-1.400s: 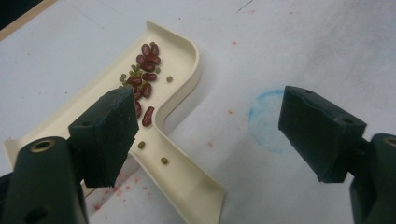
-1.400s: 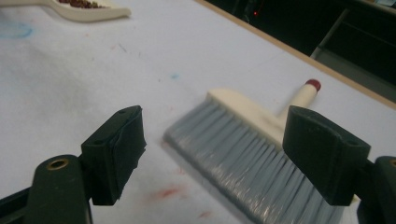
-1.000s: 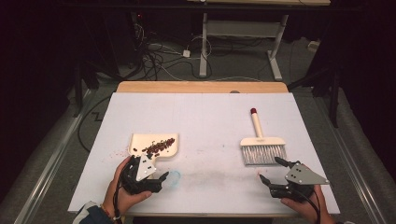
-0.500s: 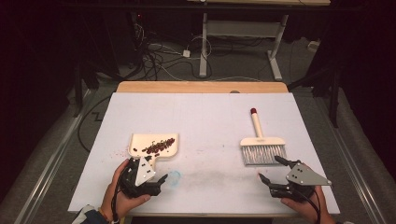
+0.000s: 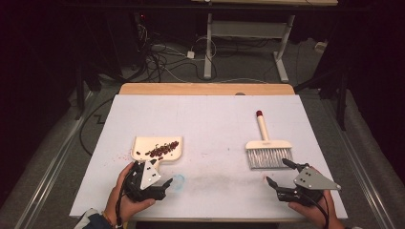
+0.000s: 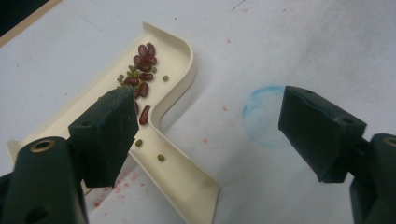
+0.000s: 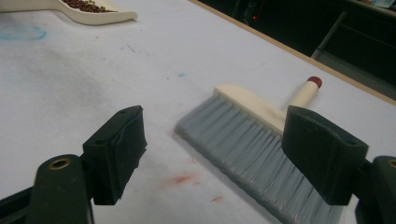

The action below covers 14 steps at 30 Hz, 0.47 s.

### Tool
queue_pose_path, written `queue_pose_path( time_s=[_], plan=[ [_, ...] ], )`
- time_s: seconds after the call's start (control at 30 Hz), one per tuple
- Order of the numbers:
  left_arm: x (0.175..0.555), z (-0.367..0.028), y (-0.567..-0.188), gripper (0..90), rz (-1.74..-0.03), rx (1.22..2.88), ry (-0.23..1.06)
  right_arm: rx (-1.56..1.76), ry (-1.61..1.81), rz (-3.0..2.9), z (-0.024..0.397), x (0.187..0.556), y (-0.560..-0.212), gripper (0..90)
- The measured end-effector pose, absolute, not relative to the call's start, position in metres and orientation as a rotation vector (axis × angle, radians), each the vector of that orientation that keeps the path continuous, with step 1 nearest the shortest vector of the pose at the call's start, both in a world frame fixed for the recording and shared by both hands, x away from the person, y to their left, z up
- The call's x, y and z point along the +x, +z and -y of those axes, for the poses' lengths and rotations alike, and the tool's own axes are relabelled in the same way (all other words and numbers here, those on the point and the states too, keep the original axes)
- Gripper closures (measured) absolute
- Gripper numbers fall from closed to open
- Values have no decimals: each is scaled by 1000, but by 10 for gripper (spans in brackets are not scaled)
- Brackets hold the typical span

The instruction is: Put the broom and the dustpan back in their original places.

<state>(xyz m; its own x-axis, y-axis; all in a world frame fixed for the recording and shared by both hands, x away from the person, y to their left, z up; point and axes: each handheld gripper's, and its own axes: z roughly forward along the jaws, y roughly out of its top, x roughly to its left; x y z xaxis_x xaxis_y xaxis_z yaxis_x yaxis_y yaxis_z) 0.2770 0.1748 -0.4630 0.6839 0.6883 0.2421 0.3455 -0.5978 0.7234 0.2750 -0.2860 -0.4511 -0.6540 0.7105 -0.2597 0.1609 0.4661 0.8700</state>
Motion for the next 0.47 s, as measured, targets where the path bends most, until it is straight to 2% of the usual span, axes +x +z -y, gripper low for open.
queue_pose_path(
  time_s=[0.47],
  plan=[
    [283, -170, -463, 194, -789, 2230, 675, 717, 1133, -2104, 288, 274, -452, 222]
  ],
)
